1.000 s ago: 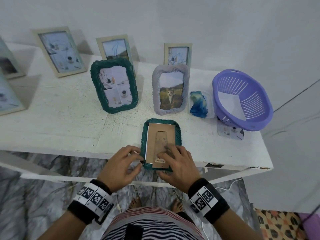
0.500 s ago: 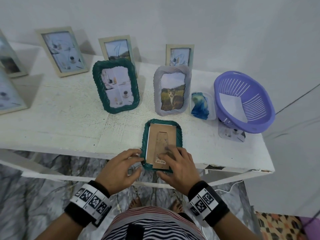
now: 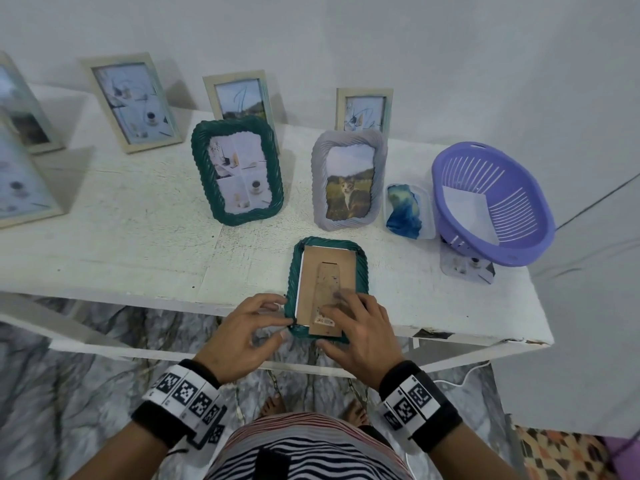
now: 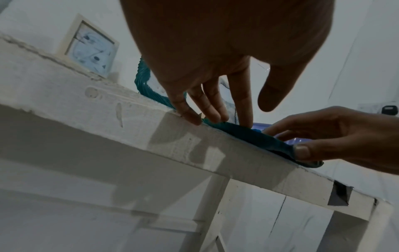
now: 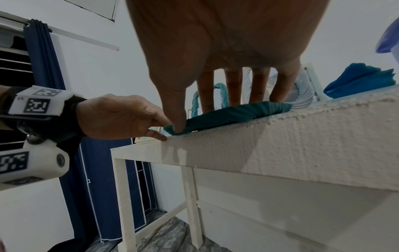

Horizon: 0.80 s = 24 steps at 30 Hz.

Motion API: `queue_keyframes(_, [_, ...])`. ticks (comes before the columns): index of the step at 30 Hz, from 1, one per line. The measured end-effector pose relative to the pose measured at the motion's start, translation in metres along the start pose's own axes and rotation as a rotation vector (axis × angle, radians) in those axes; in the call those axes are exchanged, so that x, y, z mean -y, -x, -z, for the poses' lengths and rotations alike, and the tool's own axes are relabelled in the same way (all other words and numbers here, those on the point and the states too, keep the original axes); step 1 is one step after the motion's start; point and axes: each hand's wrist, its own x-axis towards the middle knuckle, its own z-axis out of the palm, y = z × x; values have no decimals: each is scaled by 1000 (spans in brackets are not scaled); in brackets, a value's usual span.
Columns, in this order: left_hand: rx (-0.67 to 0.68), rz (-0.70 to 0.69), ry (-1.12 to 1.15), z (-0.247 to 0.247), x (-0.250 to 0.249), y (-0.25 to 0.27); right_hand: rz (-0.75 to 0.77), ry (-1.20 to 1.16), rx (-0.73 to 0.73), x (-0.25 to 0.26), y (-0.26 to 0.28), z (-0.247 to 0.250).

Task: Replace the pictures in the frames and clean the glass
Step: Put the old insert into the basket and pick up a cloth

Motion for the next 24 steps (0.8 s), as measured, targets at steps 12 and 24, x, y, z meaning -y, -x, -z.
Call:
queue_keyframes(12, [58,-26,-91,4,-1,-5,9,12,16,-1,-1,2])
queue_keyframes(24, [121,-117,-470,9,-32,-83,-177,-80,-60,-31,-46,26])
